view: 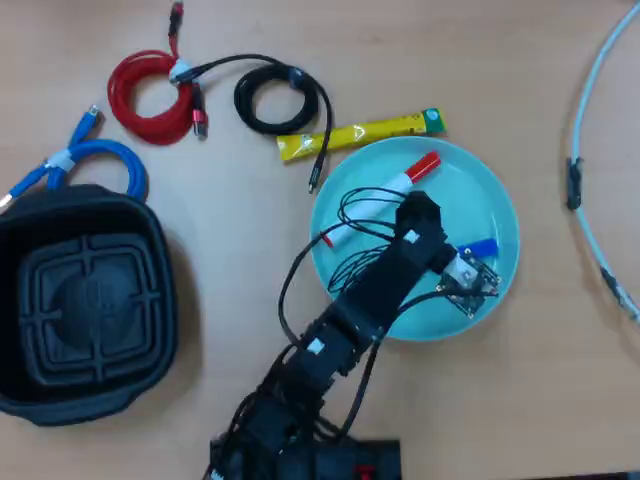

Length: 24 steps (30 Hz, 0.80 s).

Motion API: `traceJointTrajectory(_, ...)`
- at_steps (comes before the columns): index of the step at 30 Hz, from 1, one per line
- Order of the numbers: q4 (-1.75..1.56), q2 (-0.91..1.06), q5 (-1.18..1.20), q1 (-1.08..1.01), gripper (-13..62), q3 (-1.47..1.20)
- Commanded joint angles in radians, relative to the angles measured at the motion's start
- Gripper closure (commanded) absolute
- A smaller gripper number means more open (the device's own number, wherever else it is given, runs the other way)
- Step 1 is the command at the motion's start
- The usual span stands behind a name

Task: Pick up the blue pen and put it in the black bowl

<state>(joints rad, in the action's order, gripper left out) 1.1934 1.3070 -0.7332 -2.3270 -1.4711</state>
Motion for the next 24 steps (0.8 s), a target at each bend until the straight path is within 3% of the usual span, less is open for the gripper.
traceJointTrajectory(1, 0.04, 0.014, -0.025, -0.009, -8.1, 0.04)
traceJointTrajectory(7, 0.067, 0.023, -0.242, -0.023, -8.0, -0.029)
traceJointTrajectory(24, 0.094, 0.037, -0.207, -0.132, -8.1, -0.097)
